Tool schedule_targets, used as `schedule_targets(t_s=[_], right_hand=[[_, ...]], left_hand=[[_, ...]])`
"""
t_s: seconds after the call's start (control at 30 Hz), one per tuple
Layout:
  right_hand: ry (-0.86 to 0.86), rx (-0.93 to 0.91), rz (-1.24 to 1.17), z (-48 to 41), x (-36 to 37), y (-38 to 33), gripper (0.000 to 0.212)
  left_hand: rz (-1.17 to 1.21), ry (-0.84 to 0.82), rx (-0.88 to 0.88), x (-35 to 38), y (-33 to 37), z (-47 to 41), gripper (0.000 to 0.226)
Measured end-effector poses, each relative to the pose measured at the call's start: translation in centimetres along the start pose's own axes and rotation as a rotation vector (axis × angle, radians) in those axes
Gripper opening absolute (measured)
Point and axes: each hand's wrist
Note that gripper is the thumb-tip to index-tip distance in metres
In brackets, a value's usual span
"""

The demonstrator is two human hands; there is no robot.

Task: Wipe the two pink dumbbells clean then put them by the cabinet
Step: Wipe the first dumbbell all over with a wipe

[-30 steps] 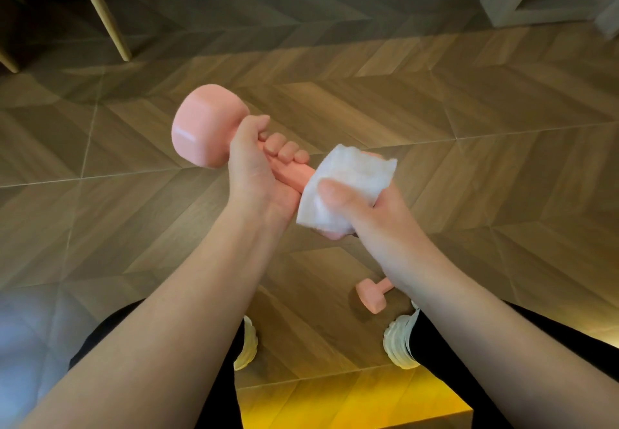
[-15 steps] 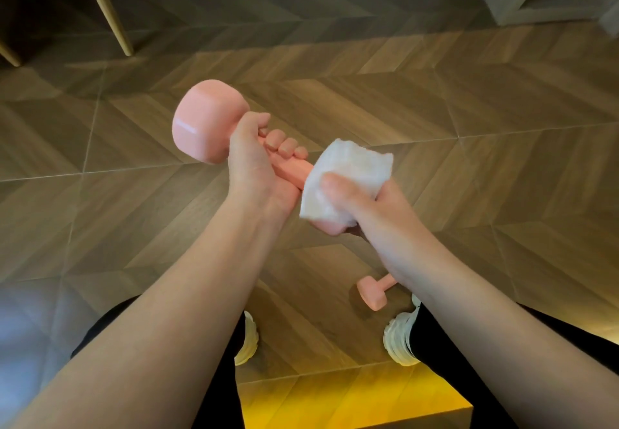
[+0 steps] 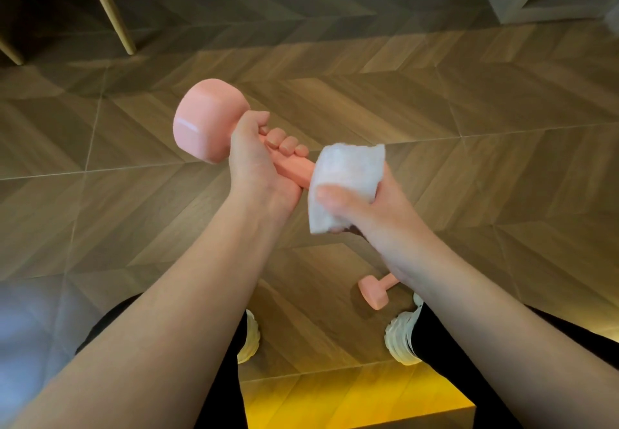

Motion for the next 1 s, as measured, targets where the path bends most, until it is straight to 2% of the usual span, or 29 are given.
schedule_targets(t_s=[0.1, 0.13, 0.3, 0.43, 0.6, 0.8, 0.97, 1.0], right_hand=[[0.025, 0.006, -0.026, -0.1, -0.3, 0.2, 0.015], [-0.003, 0.004, -0.055, 0.0, -0.6, 0.3, 0.013], [-0.309, 0.001, -0.173, 0.7, -2.0, -0.7, 0.024], [-0.255, 0.011, -0.125, 0.3, -1.7, -0.4, 0.062], [-0.150, -0.023, -0.031, 0.0, -1.0, 0.1, 0.081], [0.024, -0.008, -0.037, -0.2, -0.5, 0.7, 0.056], [0.000, -0.002, -0.177, -0.1, -0.9, 0.2, 0.024], [-0.016, 0.000, -0.233, -0.2, -1.0, 0.1, 0.024]], left_hand=[[-0.005, -0.005, -0.002, 0.1, -0.1, -0.1, 0.029], [-0.008, -0.007, 0.001, 0.1, -0.1, -0.1, 0.029], [0.019, -0.007, 0.009, -0.1, 0.5, -0.1, 0.030], [0.016, 0.003, 0.029, -0.3, 0.7, 0.0, 0.031], [-0.012, -0.016, 0.038, -0.2, 0.7, 0.2, 0.030], [-0.034, -0.029, 0.022, 0.2, 0.0, 0.3, 0.030], [-0.030, -0.040, 0.024, 0.3, 0.3, 0.2, 0.030], [-0.026, -0.041, 0.026, 0.3, 0.5, 0.1, 0.030]])
Point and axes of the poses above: each hand's wrist, its own z-axis away from the middle knuckle, its own x-axis out of the palm, y = z × x, and after that the axes turned 15 degrees about -y, right-handed
